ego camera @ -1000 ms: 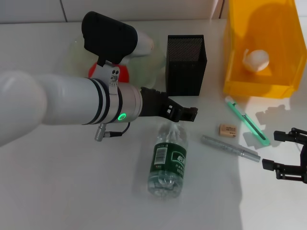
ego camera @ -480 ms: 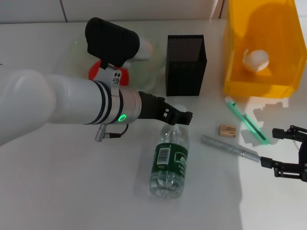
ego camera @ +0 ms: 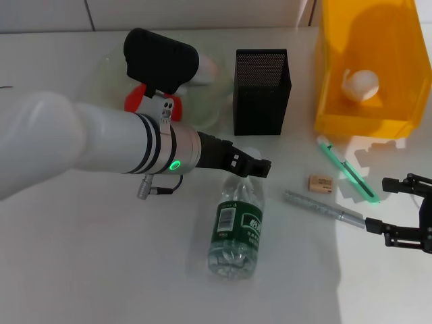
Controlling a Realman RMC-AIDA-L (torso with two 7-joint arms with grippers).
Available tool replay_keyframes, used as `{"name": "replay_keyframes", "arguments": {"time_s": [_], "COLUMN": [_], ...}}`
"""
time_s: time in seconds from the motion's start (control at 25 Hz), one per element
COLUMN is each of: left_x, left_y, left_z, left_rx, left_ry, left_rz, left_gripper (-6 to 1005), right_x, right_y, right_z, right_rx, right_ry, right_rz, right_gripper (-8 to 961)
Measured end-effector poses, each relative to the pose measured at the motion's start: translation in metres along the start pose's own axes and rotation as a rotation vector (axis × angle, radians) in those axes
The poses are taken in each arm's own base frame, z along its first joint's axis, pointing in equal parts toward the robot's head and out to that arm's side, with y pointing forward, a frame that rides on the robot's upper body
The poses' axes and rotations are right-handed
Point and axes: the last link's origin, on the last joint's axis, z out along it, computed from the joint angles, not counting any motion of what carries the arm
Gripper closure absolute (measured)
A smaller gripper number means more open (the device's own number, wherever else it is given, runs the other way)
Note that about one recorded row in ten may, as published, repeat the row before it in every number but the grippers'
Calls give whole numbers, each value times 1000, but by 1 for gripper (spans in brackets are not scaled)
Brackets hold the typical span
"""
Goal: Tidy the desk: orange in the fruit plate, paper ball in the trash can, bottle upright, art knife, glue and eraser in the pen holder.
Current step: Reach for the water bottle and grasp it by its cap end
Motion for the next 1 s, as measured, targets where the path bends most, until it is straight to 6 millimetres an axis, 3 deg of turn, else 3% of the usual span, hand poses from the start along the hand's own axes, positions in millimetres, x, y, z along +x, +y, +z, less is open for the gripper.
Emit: {"name": "replay_keyframes", "arguments": {"time_s": [1.0], "left_x": [-3], "left_y": [-4], "left_z": [8], "left_rx": [-9], "left_ry": [-29], "left_rz": [-18], "left_gripper": [204], "right_x": [-5], "right_y": [-1], "right_z": [8], "right_rx": [-20], "right_ry": [-10], "right_rz": [-7], "right_gripper": [120]}}
